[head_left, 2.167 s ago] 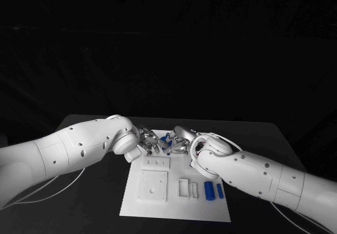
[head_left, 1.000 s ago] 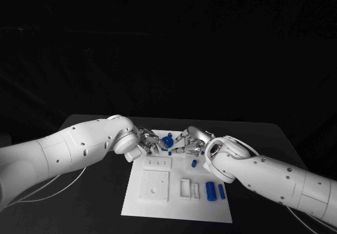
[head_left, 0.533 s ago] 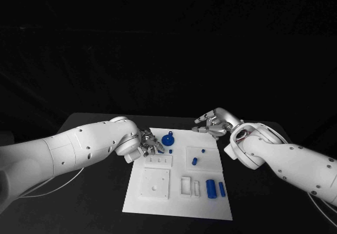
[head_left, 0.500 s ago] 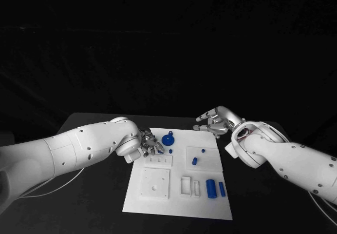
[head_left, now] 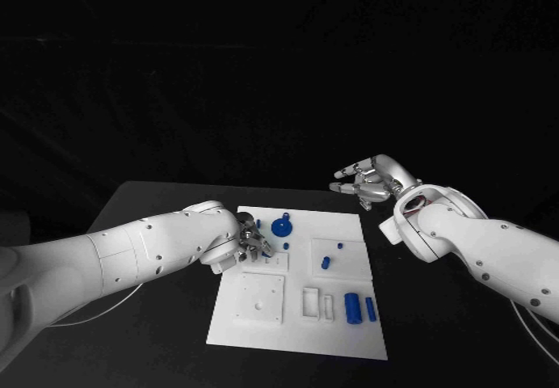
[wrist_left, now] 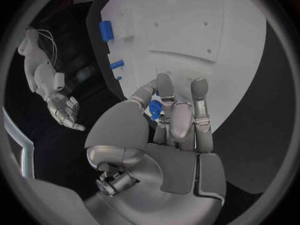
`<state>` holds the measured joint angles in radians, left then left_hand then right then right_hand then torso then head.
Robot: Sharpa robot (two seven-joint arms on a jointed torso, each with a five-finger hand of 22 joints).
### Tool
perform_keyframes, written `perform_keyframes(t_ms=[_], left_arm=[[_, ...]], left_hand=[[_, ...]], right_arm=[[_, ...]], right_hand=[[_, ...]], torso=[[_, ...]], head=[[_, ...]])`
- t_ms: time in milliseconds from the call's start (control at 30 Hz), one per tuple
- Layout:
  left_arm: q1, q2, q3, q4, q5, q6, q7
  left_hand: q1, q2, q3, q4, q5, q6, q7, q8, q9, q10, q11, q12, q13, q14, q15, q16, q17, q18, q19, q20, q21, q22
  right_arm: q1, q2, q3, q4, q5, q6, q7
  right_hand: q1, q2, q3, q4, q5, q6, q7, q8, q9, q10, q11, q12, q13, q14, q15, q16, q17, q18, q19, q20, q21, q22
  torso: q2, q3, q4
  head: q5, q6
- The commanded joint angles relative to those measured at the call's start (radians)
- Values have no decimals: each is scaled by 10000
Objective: Assemble the parts on the task board
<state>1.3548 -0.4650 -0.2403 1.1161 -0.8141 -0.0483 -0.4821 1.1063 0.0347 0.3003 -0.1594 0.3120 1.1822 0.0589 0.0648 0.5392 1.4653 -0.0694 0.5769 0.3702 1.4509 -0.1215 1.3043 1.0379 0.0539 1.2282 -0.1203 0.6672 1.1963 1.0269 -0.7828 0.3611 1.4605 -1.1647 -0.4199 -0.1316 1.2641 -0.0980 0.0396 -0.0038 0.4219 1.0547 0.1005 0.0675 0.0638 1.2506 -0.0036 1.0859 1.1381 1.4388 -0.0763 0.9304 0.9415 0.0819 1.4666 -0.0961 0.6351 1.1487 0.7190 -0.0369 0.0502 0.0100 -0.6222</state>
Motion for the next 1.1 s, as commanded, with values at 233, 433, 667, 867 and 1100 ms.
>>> perform_keyframes(t_ms=[233,433,667,867,1100], left_arm=[[-155,121,3,43,-1359,27,30],[-177,144,3,28,-1351,185,-33],[-187,143,4,26,-1350,427,-110],[-191,99,4,28,-1333,607,-132],[-192,69,5,20,-1236,676,-185]], left_hand=[[27,205,-102,67,-132,1614,-980,24,4060,497,-104,191,-97,72,10,130,44,66,160,35,-164,229],[22,222,-113,64,-108,1630,-986,27,4129,498,-99,227,-140,66,15,172,68,86,193,55,-261,354],[-4,246,-122,87,-107,1661,-999,34,4229,497,-104,279,-157,74,20,229,129,109,225,85,-344,496],[-64,285,-121,118,-45,1709,-1015,41,4320,498,-112,325,-155,82,26,283,196,116,252,100,-404,583],[-253,332,-52,87,209,1804,-1048,44,4515,495,-126,427,-130,98,33,401,339,162,307,158,-525,767]], right_arm=[[5,81,96,106,257,-155,198],[5,96,110,119,259,-125,167],[5,104,115,110,259,-83,130],[5,103,116,90,260,-47,100],[5,101,116,73,259,-18,71]], right_hand=[[-82,74,167,-90,17,54,-3,-56,-12,-67,2,-20,-10,17,20,-65,26,158,489,4,0,-31],[-116,69,182,-109,63,70,-7,-55,-11,-78,0,-34,-26,19,17,-77,28,160,489,3,3,-42],[-116,69,182,-109,63,70,-7,-55,-11,-78,0,-34,-26,19,17,-77,28,160,489,3,3,-42],[-145,68,208,-150,58,86,-12,-54,-11,-85,-2,-39,-38,21,15,-96,35,162,486,1,-5,-67],[-139,70,216,-169,51,86,-12,-57,-12,-91,-4,-46,-45,22,15,-104,33,163,486,1,-6,-73]], torso=[[4,-18,-17],[-4,-17,-14],[-12,-18,-6],[-9,-21,-6],[-9,-24,0]], head=[[3,-97],[-17,-128],[-21,-144],[-16,-157],[-22,-170]])
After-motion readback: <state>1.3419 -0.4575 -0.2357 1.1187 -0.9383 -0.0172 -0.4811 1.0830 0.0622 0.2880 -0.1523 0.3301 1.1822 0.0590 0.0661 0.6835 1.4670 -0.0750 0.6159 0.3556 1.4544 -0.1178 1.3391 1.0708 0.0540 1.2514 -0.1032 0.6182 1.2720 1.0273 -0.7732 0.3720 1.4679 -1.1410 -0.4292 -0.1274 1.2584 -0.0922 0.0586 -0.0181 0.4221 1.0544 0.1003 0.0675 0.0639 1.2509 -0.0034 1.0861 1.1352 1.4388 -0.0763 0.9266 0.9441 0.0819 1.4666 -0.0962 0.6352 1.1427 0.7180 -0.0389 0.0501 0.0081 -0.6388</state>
